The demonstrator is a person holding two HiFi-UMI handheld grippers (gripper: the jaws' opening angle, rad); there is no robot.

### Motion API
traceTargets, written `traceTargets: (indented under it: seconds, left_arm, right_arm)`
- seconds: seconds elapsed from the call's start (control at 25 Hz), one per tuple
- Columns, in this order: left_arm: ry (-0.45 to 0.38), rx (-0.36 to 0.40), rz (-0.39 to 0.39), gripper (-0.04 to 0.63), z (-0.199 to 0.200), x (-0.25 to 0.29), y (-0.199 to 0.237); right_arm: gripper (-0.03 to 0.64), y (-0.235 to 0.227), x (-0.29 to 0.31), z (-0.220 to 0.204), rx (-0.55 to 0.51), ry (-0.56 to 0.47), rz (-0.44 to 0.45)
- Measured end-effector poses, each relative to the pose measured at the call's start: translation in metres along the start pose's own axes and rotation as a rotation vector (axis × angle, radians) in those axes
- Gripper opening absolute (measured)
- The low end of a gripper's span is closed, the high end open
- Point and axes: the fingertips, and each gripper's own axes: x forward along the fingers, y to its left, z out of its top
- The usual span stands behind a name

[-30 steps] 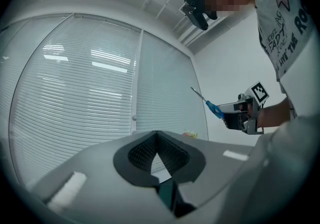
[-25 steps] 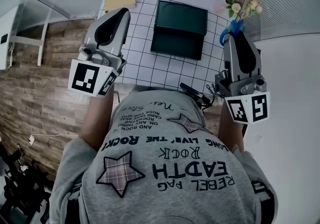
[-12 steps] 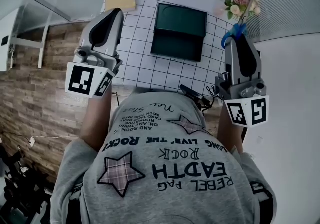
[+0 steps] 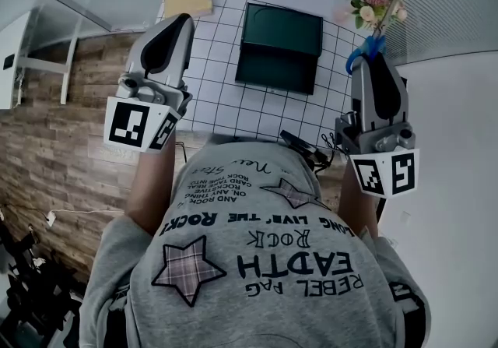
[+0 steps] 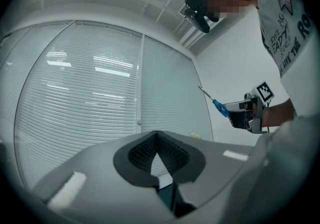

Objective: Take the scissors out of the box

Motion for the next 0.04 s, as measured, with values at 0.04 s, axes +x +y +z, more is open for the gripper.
traceTargets:
  seconds: [0.04]
  left_arm:
    - [0.001, 0.000, 0.000, -0.009, -0.0004, 0.0000, -0.0004]
  right_arm:
    - [0.094, -0.0004, -0.0003, 0.0000, 0.000, -0.001, 0.000]
